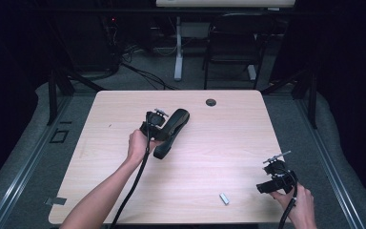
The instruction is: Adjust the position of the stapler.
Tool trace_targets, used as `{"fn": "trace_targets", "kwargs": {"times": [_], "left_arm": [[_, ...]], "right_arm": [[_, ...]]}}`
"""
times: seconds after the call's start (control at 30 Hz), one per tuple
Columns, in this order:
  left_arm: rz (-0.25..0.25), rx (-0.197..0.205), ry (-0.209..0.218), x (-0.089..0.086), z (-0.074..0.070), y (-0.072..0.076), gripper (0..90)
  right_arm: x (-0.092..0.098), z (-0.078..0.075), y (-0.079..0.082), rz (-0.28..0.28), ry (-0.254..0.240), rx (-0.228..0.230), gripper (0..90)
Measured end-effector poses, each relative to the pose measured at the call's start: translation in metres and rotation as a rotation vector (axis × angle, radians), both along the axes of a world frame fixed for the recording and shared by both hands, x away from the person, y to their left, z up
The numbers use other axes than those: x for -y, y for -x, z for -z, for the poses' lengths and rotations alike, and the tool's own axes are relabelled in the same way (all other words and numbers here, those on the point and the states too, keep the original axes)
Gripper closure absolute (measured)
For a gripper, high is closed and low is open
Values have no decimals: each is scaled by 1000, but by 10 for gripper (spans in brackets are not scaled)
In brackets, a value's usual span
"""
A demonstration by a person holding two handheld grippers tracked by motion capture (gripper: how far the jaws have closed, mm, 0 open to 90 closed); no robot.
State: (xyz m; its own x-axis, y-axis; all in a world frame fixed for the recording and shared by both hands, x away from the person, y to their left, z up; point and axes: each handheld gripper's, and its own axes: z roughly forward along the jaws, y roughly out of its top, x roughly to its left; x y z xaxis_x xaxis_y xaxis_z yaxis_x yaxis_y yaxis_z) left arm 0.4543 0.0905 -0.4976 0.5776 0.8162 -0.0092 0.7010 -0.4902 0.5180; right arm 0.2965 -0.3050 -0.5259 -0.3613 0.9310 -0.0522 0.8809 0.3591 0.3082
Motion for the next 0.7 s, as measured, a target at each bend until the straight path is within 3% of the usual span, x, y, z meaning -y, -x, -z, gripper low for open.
{"fn": "trace_targets", "kwargs": {"times": [0.1,0.33,0.7], "left_arm": [[-11,15,16,-4,-2,0,565],[-4,28,4,-7,-2,3,573],[13,21,10,-13,-2,22,572]], "right_arm": [[0,-1,0,-2,-9,-4,230],[1,0,1,1,-4,6,234],[0,-1,2,-2,-8,9,234]]}}
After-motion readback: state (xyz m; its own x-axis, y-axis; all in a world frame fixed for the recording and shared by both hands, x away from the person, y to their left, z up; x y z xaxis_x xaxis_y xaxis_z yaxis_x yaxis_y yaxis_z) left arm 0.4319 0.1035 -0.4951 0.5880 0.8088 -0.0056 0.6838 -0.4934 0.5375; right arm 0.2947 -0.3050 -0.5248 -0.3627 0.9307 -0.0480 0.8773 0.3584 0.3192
